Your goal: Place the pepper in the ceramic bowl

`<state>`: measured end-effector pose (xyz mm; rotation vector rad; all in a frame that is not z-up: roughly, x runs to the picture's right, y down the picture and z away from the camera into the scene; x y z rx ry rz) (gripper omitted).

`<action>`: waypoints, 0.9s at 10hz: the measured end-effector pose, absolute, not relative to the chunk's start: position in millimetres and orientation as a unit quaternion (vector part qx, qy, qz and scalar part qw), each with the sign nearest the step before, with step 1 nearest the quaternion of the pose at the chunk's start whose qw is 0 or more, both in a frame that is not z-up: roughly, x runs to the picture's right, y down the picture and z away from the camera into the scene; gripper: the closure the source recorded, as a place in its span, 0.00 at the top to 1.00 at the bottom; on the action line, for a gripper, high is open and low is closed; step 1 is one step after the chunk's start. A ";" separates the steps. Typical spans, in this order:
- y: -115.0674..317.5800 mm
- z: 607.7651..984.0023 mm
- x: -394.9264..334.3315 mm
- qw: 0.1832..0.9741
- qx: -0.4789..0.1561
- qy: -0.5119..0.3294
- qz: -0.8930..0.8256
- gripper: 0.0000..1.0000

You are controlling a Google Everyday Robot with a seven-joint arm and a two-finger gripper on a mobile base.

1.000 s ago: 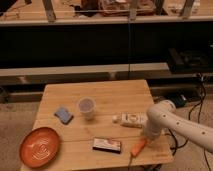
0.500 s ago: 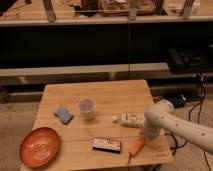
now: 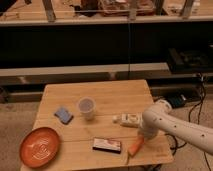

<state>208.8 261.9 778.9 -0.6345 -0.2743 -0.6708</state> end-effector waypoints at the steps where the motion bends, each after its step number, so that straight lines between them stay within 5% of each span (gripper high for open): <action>1: 257.7 775.0 203.1 0.887 -0.298 -0.129 -0.327 0.15; 9: 198.8 738.7 163.8 0.889 -0.240 -0.130 -0.367 0.15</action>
